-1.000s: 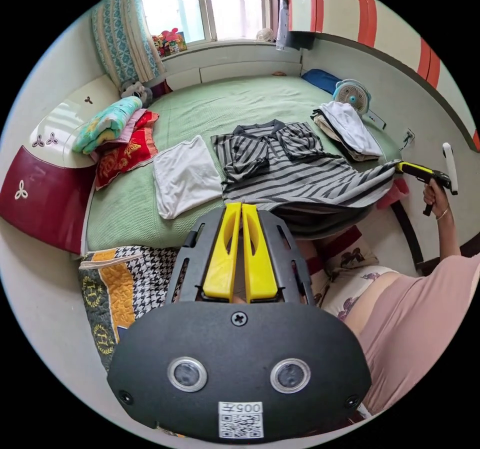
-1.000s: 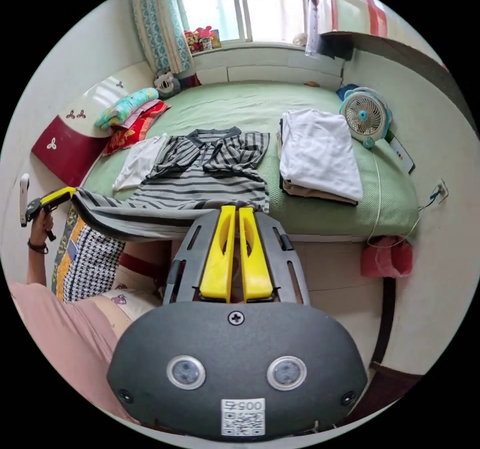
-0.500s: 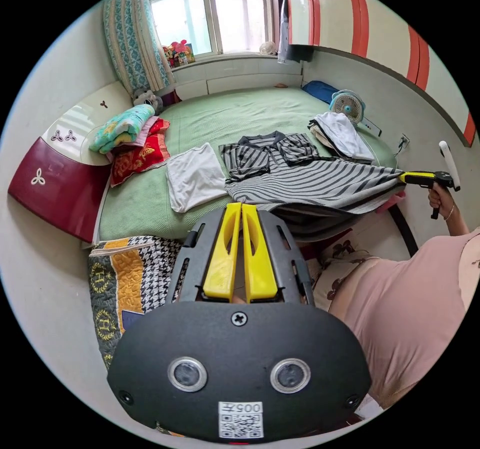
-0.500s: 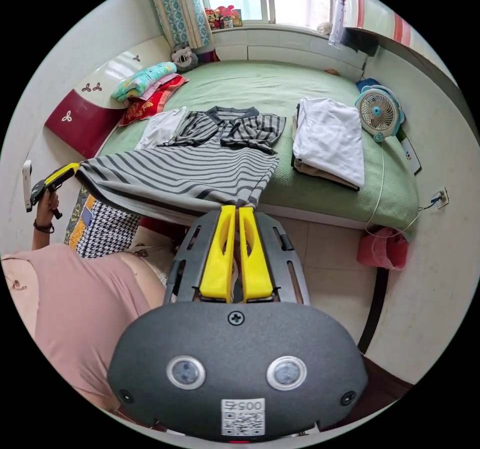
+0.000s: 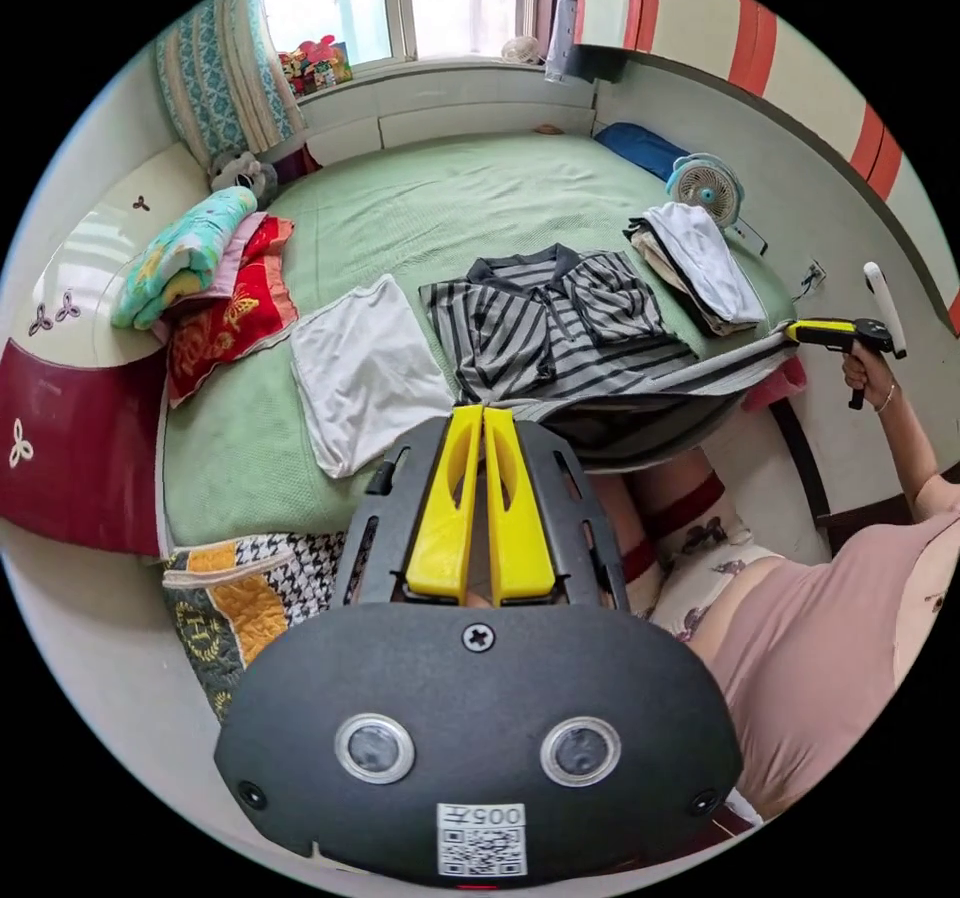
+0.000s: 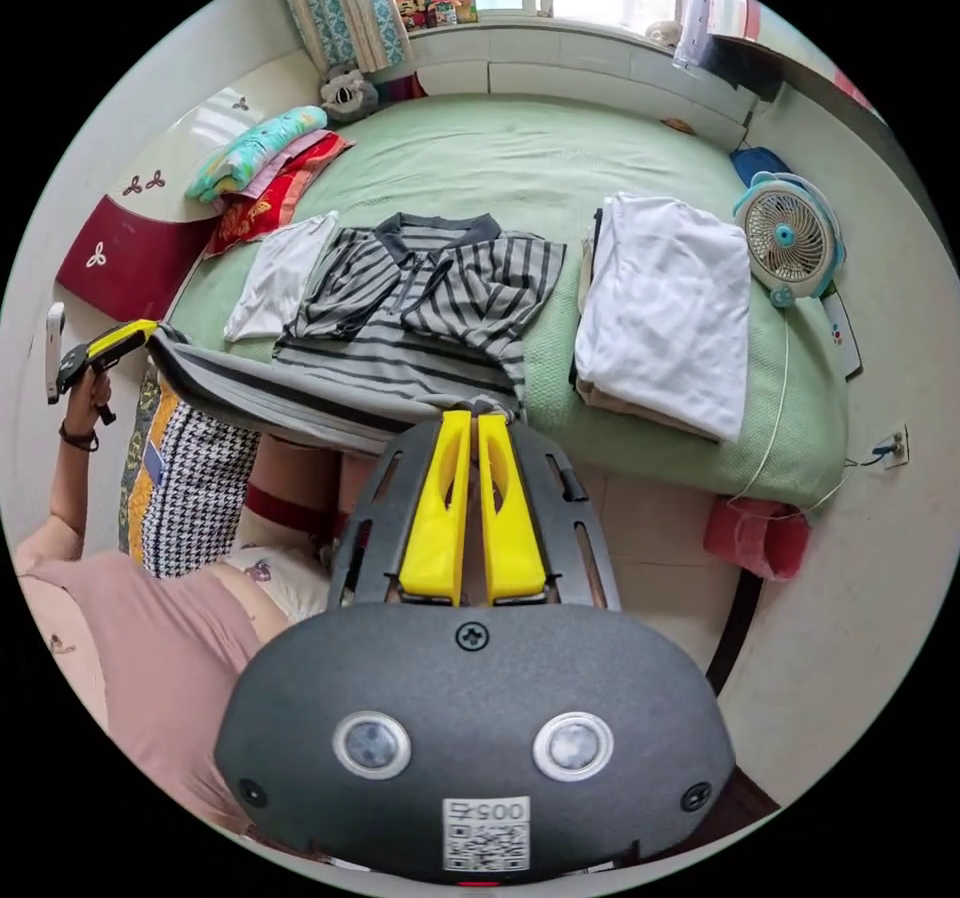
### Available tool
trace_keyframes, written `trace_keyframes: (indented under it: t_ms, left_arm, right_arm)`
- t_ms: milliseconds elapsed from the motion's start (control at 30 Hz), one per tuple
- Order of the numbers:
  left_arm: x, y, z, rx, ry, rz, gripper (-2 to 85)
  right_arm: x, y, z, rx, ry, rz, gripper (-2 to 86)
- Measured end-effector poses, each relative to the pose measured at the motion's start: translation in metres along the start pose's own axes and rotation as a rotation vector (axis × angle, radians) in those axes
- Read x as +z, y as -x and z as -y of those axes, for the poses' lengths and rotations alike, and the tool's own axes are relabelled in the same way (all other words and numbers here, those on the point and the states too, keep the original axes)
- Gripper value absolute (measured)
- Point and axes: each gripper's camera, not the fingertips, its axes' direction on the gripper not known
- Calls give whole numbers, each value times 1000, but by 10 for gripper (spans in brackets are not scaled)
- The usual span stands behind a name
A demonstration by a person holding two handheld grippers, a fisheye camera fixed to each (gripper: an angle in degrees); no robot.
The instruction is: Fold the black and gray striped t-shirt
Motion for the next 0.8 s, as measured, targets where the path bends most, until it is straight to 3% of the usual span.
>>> trace_keyframes:
  t_ms: [167, 267, 367, 567, 667, 800]
  left_arm:
    - [75, 63, 151, -36, -47, 28, 11]
    - [132, 102, 232, -134, -55, 54, 48]
    - [187, 120, 265, -195, -41, 4, 54]
    - [294, 95, 204, -33, 93, -111, 82]
    - [351, 95, 150, -55, 187, -226, 95]
    - [396, 95, 100, -75, 243, -244, 106]
  right_arm:
    - [30, -45, 126, 64, -17, 31, -10]
    - [55, -66, 214, 116, -136, 6, 23]
    - [87, -78, 268, 232, -119, -59, 52]
    - [149, -66, 227, 104, 5, -5, 113]
    - [185, -75, 178, 101, 71, 16, 118]
    - [220, -95, 133, 160, 102, 44, 125]
